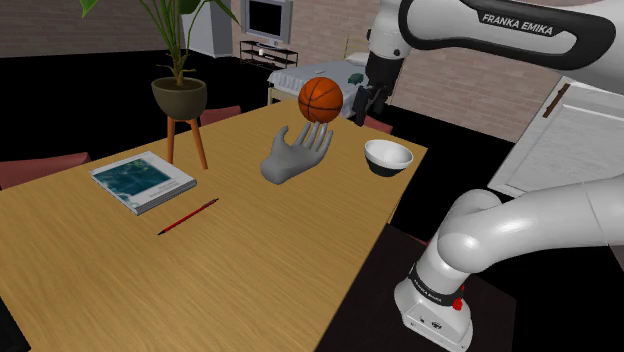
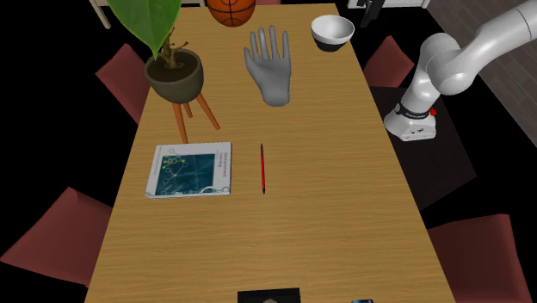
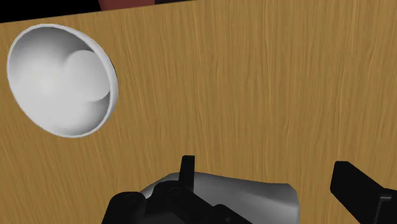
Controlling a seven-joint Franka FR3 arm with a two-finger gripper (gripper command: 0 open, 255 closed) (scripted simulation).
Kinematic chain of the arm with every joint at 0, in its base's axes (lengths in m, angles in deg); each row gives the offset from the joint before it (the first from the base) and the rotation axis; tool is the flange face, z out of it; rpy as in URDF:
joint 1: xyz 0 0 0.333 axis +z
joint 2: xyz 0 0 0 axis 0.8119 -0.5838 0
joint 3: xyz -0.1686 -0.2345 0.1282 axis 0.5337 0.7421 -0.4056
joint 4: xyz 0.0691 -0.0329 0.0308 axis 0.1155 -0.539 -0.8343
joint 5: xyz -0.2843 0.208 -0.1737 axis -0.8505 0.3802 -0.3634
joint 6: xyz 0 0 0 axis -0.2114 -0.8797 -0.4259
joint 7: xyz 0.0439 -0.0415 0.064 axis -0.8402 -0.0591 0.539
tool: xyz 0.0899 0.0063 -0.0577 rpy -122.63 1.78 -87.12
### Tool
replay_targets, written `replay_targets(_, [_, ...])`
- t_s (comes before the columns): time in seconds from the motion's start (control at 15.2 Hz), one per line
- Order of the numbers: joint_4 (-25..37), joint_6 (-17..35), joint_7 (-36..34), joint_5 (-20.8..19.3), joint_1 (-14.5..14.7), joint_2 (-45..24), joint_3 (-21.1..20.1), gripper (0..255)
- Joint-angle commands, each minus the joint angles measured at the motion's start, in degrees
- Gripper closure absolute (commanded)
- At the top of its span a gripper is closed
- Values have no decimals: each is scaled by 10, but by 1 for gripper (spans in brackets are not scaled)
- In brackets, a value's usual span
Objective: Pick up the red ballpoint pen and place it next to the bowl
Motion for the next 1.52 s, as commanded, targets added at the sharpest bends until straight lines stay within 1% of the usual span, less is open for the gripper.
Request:
replay_targets(0.0, [0, 0, 0, 0, 0, 0, 0, 0])
replay_targets(0.4, [-35, 41, -182, 58, -16, -24, -88, 0])
replay_targets(0.59, [-38, 67, -273, 83, -26, -54, -132, 0])
replay_targets(0.86, [-26, 104, -394, 109, -44, -109, -192, 0])
replay_targets(1.19, [12, 151, -547, 117, -73, -202, -264, 0])
replay_targets(1.45, [59, 186, -677, 96, -99, -294, -318, 0])
